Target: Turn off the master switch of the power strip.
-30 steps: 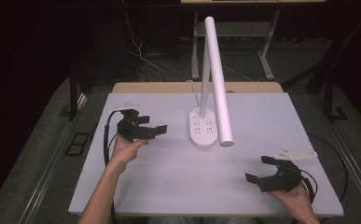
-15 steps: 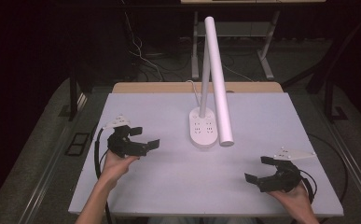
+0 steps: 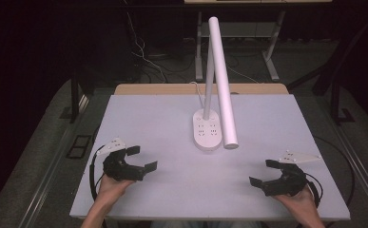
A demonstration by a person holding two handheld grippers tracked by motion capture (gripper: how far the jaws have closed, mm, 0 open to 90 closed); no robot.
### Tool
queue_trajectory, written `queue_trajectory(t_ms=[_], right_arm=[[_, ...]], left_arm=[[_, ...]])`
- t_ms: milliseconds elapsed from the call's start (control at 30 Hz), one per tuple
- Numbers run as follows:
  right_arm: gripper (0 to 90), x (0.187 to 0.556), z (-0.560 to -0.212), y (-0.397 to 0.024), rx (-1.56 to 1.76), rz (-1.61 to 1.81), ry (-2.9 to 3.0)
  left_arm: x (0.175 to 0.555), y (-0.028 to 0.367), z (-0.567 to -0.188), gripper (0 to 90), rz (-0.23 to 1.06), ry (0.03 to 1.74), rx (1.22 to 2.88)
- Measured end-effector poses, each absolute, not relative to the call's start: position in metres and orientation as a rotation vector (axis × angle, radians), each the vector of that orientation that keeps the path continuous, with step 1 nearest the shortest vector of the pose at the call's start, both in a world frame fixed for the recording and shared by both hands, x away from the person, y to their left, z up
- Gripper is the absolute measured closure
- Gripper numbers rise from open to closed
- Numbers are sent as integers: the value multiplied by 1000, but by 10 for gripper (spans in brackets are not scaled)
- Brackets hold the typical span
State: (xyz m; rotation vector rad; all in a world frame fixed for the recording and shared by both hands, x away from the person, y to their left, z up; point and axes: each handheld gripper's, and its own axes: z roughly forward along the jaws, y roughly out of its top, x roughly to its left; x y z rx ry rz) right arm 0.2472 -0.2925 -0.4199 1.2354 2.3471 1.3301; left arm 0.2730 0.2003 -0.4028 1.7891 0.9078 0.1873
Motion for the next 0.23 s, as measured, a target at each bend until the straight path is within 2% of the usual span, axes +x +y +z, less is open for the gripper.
queue_trajectory(t_ms=[233], right_arm=[[2, 246, -420, -291, 1237, 1335, 2344]], left_arm=[[266, 205, -410, 0, 199, 904, 1772]])
